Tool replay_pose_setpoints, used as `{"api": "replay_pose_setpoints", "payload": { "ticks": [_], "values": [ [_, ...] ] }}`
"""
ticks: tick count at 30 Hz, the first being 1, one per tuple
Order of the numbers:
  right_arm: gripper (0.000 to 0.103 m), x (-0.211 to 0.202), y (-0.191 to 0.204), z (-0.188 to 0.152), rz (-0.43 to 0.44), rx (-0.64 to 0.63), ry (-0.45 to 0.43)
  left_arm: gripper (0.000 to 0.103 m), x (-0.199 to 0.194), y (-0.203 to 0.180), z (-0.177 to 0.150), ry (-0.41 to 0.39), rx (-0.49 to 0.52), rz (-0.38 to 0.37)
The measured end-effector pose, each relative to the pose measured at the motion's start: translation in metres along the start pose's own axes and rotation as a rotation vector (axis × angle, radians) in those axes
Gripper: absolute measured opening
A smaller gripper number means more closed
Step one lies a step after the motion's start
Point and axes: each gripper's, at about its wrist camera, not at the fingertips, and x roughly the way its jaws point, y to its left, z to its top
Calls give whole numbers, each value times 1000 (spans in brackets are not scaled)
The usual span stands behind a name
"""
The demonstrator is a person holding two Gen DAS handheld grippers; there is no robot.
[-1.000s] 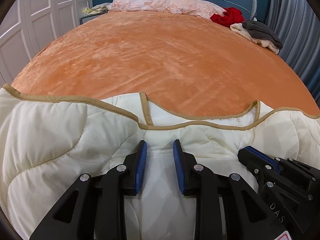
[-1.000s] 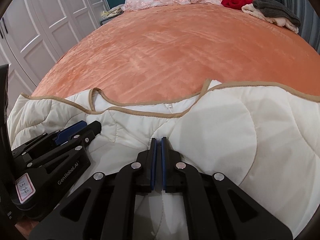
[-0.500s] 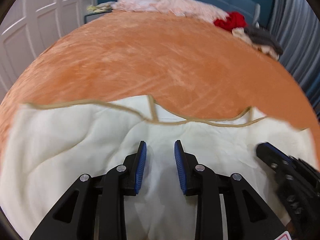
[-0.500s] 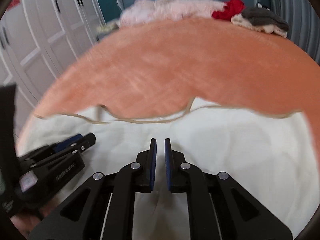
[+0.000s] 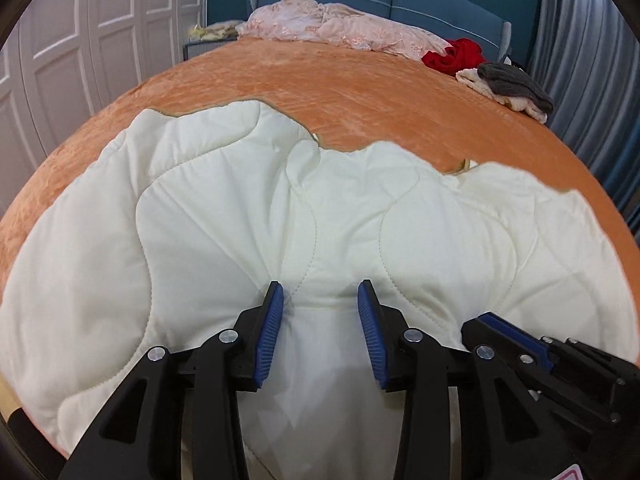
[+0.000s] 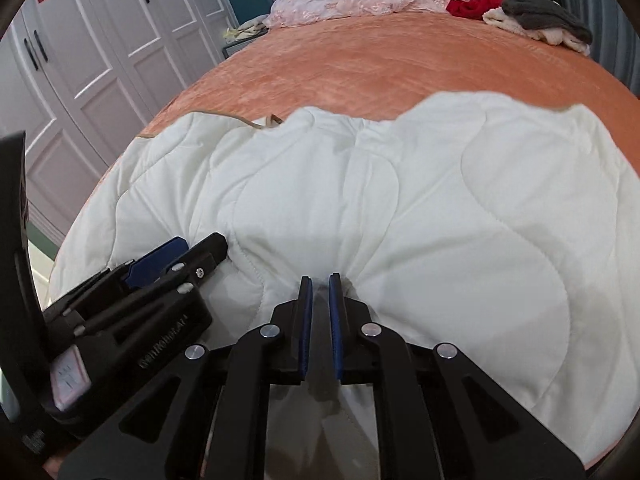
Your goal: Fold large clothes
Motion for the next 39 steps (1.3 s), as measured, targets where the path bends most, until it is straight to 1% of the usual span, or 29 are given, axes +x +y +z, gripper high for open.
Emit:
{"api": "replay_pose_setpoints", "payload": {
  "ticks": [3,5,11,17,19,20,22,23,24,25,26,28,29,30,33,35,36,37,38,39],
  "values": [
    [7,4,-2,-1,1,1,4,38,2,-6,-6,-31,50,30],
    [7,6,-1,-2,-8,-11,5,38,5,-8,-7,-41,64,41],
    [6,10,-4,-4,6,6,-2,38,12,-10,-8,-50,60,44],
    [6,9,1,-3,-1,3,2,38,12,-11,-6,-45,66,43],
    [6,9,1,-2,-6,0,11,38,10,-11,-4,-31,66,40],
    [6,9,1,0,-8,-1,18,38,6,-8,0,-9,53,25],
    [7,6,1,7,-11,10,60,38,-9,2,4,19,-8,-31],
    [7,3,1,12,-19,26,86,39,-22,13,6,31,-62,-67],
    [7,-6,3,17,-34,48,108,40,-33,23,4,34,-98,-85],
    [11,-13,7,19,-36,53,110,44,-44,35,1,39,-132,-96],
    [11,-21,10,19,-27,49,103,51,-58,52,-4,43,-177,-103],
    [11,-39,24,15,9,15,84,60,-79,82,-16,43,-255,-103],
    [11,-43,29,12,15,-2,86,64,-84,93,-20,48,-281,-90],
    [11,-45,33,9,22,-15,95,64,-91,110,-27,53,-327,-68],
    [11,-40,43,-6,26,-37,141,64,-96,153,-45,86,-448,-56],
    [11,-30,44,-16,5,-34,165,64,-91,174,-55,115,-529,-74],
    [11,-27,43,-20,3,-29,168,64,-85,183,-59,137,-589,-103],
    [11,-25,43,-22,-2,-26,168,64,-82,188,-62,146,-630,-136],
    [11,-22,43,-22,-7,-26,168,64,-76,193,-62,146,-677,-178],
    [11,-22,44,-22,-9,-26,169,64,-74,194,-62,138,-695,-209]
  ]
}}
